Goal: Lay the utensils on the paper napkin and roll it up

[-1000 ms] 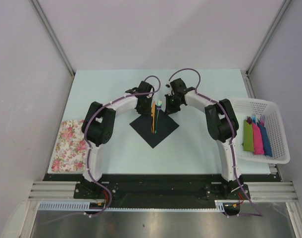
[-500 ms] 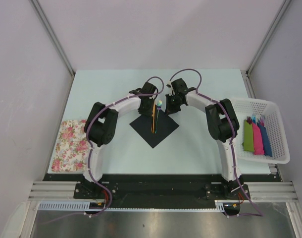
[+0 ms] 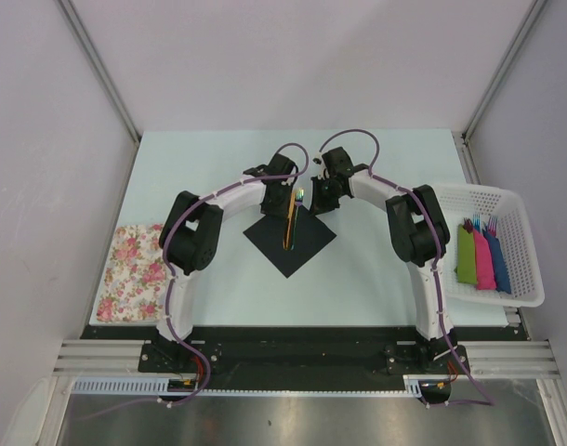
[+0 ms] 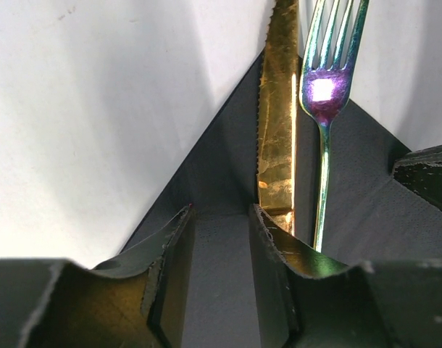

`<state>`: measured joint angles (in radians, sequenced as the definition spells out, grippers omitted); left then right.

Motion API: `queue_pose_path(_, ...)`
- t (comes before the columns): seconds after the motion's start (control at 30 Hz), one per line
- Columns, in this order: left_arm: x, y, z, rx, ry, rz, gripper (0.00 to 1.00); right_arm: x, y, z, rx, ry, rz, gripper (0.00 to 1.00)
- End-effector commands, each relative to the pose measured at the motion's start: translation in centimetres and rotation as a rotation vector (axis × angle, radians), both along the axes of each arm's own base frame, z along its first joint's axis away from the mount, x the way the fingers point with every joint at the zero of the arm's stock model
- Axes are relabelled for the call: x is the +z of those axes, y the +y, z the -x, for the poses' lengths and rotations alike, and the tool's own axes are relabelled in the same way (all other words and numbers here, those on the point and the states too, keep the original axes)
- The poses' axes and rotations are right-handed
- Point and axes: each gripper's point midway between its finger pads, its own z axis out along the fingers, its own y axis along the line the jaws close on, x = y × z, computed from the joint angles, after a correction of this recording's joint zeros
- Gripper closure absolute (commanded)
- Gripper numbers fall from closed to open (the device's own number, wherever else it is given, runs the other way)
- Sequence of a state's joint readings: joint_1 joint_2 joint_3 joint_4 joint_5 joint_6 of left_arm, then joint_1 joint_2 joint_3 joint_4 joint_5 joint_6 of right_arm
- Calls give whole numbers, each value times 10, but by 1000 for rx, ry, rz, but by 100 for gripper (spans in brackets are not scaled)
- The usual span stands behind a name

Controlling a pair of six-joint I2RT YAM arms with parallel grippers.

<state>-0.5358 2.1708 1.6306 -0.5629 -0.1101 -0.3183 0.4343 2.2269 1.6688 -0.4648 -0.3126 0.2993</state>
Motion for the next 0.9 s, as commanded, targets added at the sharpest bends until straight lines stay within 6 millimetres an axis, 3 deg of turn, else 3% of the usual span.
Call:
queue_pose_path(0.0,-46,5,12,26,92,-27,58,-6,-14,-2,-29,-7,51,100)
queue_pose_path(0.53,-41,4,14,54,105,3,53,-2,-10,-2,-12,-27,49,100)
queue_pose_path(0.67,-24,-1,5,50,68,50,52,7,-1,-2,12,-42,16,100)
queue_pose_path(0.87,23,-11,-10,33,-29,144,51,38,7,-11,17,-114,-15,100)
